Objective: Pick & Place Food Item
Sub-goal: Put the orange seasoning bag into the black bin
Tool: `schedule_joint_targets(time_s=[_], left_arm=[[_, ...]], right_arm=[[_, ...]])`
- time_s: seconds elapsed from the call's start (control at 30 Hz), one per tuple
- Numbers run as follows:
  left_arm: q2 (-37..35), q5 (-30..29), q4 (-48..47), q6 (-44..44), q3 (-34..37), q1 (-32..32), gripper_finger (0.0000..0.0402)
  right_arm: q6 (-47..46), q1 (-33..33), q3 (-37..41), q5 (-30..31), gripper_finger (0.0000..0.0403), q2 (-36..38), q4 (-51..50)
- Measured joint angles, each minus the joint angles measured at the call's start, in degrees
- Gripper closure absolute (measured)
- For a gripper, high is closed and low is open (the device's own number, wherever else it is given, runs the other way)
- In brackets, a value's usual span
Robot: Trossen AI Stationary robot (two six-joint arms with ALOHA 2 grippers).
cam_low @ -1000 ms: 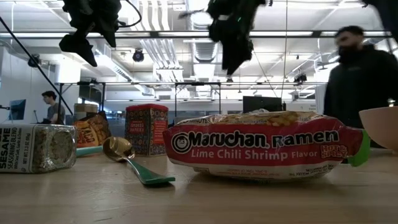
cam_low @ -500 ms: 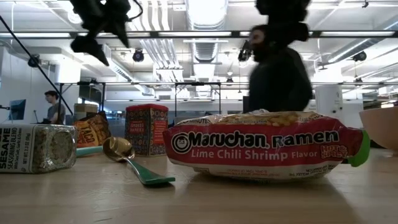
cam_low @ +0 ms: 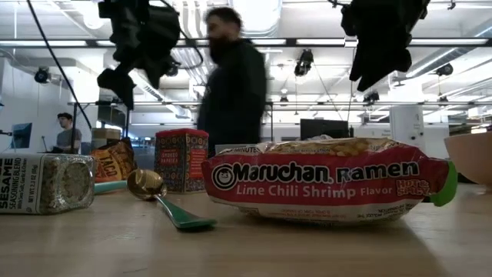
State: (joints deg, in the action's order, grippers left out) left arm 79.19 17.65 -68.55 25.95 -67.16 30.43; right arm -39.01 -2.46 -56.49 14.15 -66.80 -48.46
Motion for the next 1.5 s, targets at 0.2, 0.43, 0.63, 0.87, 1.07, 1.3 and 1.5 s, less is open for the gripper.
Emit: schedule_joint_targets(time_s=[0.2,0.43,0.63,0.87,1.07,1.3,1.5], left_arm=[[2.7,-2.9,-0.3,-3.2,0.0,-2.9,0.0015],[2.5,-3.2,-1.2,-3.4,0.0,-7.5,0.0015],[1.1,-9.2,-2.2,-3.5,0.7,-14.3,0.0015],[-7.0,-16.8,3.3,6.9,11.7,-21.9,0.0015],[-15.9,-17.7,16.0,15.1,24.3,-22.8,0.0015],[-20.3,-18.2,19.0,15.7,32.4,-22.9,0.0015],[-20.2,-19.2,23.1,14.6,35.7,-22.9,0.0015]], right_arm=[[3.2,0.0,-0.3,1.5,0.0183,0.9,0.1],[4.7,0.0,0.1,2.6,0.0183,1.2,-0.1],[4.9,0.0,0.6,2.6,0.0183,1.2,-0.1],[4.7,0.0,0.6,2.5,0.0183,1.2,0.0],[5.6,0.0,0.6,2.4,0.0183,1.2,1.2],[5.6,0.0,0.6,1.9,0.0183,1.2,1.7],[5.6,0.0,0.6,1.2,0.0183,1.1,3.3]])
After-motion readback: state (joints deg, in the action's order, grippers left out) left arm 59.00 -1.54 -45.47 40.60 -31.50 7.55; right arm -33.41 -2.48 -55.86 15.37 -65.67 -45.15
